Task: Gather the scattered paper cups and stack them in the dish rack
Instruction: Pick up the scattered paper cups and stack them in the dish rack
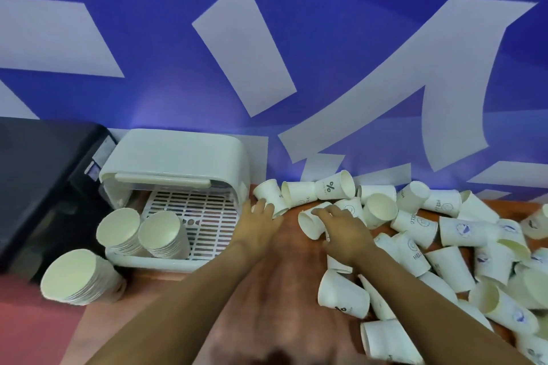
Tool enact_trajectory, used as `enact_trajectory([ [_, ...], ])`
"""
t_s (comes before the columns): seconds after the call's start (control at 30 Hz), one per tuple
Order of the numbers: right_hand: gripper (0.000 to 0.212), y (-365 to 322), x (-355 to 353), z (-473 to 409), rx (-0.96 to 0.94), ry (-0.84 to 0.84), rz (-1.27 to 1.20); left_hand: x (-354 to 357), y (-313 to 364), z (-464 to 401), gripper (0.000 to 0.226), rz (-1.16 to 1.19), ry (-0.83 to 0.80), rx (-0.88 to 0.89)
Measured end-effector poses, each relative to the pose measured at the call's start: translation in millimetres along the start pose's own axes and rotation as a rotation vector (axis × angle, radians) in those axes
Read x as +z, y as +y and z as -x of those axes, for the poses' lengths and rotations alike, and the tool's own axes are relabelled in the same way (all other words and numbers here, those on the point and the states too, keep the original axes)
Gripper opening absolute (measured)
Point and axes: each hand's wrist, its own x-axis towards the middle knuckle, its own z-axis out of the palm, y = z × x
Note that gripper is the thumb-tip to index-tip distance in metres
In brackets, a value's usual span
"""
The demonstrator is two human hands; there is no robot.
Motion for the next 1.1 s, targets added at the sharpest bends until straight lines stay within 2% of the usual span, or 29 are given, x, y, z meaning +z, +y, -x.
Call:
enact_trajectory([
  [0.23,0.069,11,20,-47,-0.092,-0.016,0.109,27,4,-50,0.04,-0.177,-0.072,0.011],
  [0.4,0.075,15,32,-66,-0.136,-0.098,0.171,41,3,-69,0.038,-0.234,-0.087,0.004],
  [0.6,0.073,22,43,-75,-0.185,-0.048,0.139,36,3,-73,0.035,-0.28,-0.083,0.065],
  [0.73,0.067,25,35,-67,-0.172,0.063,-0.038,28,2,-62,0.041,-0.232,-0.057,0.085],
  [0.9,0.065,29,21,-40,-0.068,0.241,-0.316,12,3,-40,0.046,-0.099,0.001,0.041],
  [1.1,0.079,21,4,6,-0.013,0.33,-0.457,1,5,3,0.076,0.225,0.077,-0.034],
])
